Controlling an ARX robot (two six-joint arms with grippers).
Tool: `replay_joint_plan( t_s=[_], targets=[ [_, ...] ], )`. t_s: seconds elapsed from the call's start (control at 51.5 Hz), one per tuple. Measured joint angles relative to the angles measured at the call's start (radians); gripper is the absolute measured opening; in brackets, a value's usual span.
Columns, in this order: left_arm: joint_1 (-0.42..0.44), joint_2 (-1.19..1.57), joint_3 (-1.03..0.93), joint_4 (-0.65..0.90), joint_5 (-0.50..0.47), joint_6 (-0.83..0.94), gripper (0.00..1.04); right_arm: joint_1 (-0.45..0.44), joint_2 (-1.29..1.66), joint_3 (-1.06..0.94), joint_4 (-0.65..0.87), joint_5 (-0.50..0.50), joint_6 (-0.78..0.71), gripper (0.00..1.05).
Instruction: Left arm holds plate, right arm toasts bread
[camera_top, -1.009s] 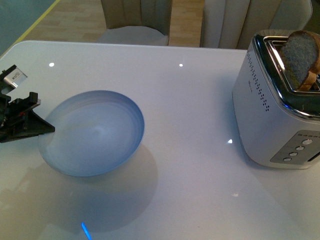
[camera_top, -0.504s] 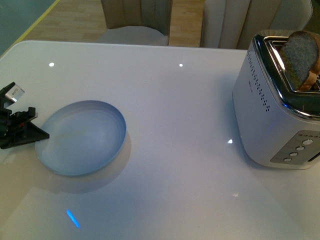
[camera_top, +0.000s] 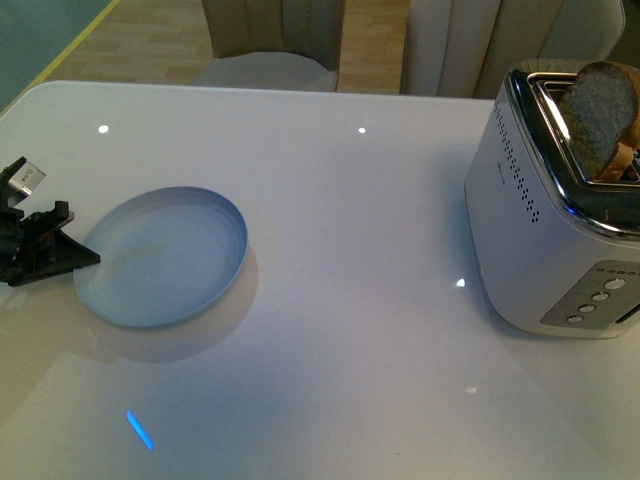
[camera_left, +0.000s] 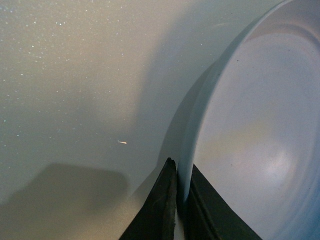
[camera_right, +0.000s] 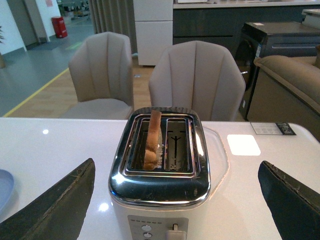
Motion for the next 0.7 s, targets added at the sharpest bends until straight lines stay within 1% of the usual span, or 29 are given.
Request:
replay_joint_plan(
  t_s=[0.058, 0.155, 0.194, 0.213, 0.33, 0.369, 0.427, 0.524, 0.543, 0.582, 0.64, 0.698],
  targets=[
    [0.0, 0.003, 0.002, -0.005, 0.005, 0.0, 0.15, 0.0, 0.0, 0.0, 0.0, 0.0, 0.0, 0.96],
    [0.002, 0.003, 0.005, -0.007, 0.013, -0.001, 0.27, 0.0, 0.0, 0.0, 0.0, 0.0, 0.0, 0.96],
    [0.002, 0.002, 0.006, -0.007, 0.017, -0.004, 0.34, 0.0, 0.0, 0.0, 0.0, 0.0, 0.0, 0.96],
    [0.002, -0.001, 0.007, -0.009, 0.02, -0.005, 0.39, 0.0, 0.0, 0.0, 0.0, 0.0, 0.0, 0.96],
    [0.002, -0.014, 0.006, -0.011, 0.019, -0.011, 0.54, 0.0, 0.0, 0.0, 0.0, 0.0, 0.0, 0.96],
    [0.003, -0.021, 0.004, -0.011, 0.014, -0.015, 0.61, 0.0, 0.0, 0.0, 0.0, 0.0, 0.0, 0.96],
    [0.005, -0.032, -0.004, -0.01, 0.012, -0.016, 0.68, 0.0, 0.0, 0.0, 0.0, 0.0, 0.0, 0.96],
    [0.024, -0.069, -0.048, 0.008, -0.005, -0.024, 0.87, 0.0, 0.0, 0.0, 0.0, 0.0, 0.0, 0.96],
    [0.032, -0.084, -0.066, 0.016, -0.009, -0.026, 0.93, 0.0, 0.0, 0.0, 0.0, 0.0, 0.0, 0.96],
    [0.046, -0.109, -0.093, 0.032, -0.015, -0.03, 0.99, 0.0, 0.0, 0.0, 0.0, 0.0, 0.0, 0.96],
    [0.069, -0.173, -0.152, 0.071, -0.014, -0.036, 0.97, 0.0, 0.0, 0.0, 0.0, 0.0, 0.0, 0.96],
    [0.083, -0.236, -0.2, 0.104, -0.024, -0.032, 0.98, 0.0, 0.0, 0.0, 0.0, 0.0, 0.0, 0.96]
  ],
)
